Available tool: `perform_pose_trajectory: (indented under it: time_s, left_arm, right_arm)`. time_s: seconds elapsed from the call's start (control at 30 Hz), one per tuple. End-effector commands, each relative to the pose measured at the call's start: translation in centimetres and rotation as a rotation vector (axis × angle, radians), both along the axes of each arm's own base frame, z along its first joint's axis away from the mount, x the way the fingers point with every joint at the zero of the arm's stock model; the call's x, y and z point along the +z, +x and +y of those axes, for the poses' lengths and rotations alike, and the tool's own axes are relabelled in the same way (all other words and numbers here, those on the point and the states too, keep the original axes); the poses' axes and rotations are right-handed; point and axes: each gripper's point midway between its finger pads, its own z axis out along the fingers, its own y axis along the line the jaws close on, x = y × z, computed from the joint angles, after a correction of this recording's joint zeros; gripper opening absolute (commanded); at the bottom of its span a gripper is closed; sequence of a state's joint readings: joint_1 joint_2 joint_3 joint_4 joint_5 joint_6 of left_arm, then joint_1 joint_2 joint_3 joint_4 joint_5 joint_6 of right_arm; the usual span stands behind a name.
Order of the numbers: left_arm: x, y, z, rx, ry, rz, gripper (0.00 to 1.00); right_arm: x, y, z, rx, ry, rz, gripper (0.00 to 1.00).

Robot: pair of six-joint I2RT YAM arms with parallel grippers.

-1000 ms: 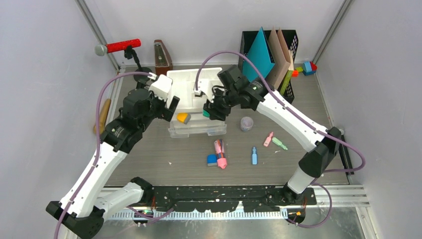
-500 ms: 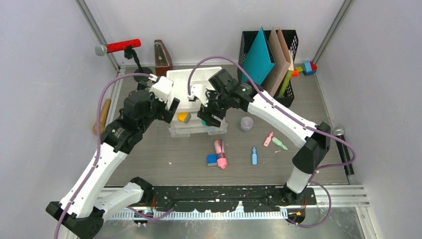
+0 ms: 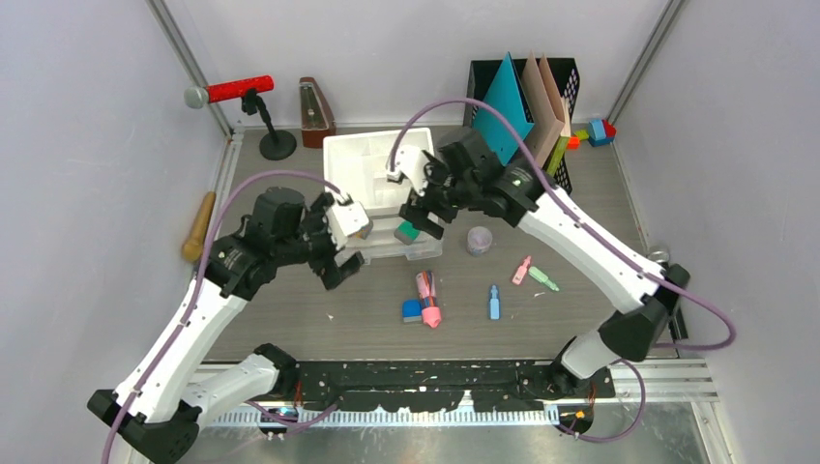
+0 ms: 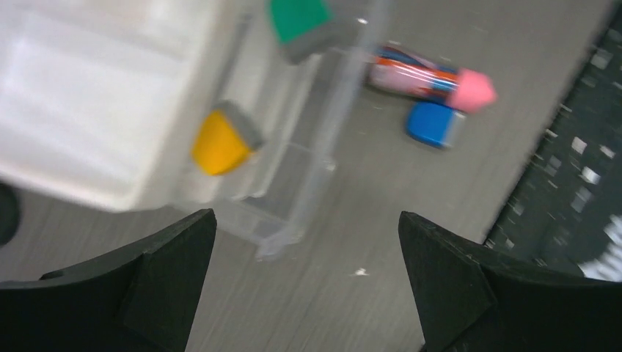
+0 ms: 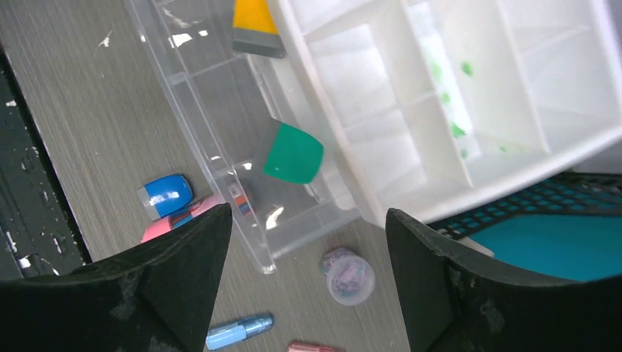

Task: Organize the desk
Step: Place the stationery in the drawer, then pick up the stationery from the center of the board.

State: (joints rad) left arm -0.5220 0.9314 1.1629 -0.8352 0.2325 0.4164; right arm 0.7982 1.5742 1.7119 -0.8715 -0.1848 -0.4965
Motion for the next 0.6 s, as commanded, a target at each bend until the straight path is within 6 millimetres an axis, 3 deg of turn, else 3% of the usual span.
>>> perform_pose_trajectory:
  time_s: [0.0,0.1,0.23,0.33,0.47,0.57]
  left_arm:
    - [-1.3,-8.4,-3.1,-0.429,-0.051,0.189,0.99]
    - [-3.2,-9.8,-4.0,-0.508,-0.018,0.235,0.98]
    - [-5.8,-11.0,-5.5,-0.605,0.043,0.23,0.97]
    - [-8.0,-11.3,-6.7,-0.667,0.086,0.207,0.98]
    - [-10.4,-11.0,-8.4,-0.724,0.147,0.177,0.98]
    - [-11.7,-10.6,-10.3,-0.751,0.156,0.144,0.98]
  right_arm:
    - [4.1,1.2,-2.7,-0.106,0.114,-0.105,0.83]
    - [4.9,1.3,-4.4,-0.149,0.193,-0.069,0.83]
    - [5.0,2.7,-8.2,-0.251,0.277,-0.023,0.83]
    - [3.6,3.5,-11.2,-0.335,0.298,0.005,0.83]
    - [2.3,3.0,-14.2,-0.41,0.308,0.006,0.83]
    - [0.0,2.8,-16.4,-0.478,0.288,0.027,0.83]
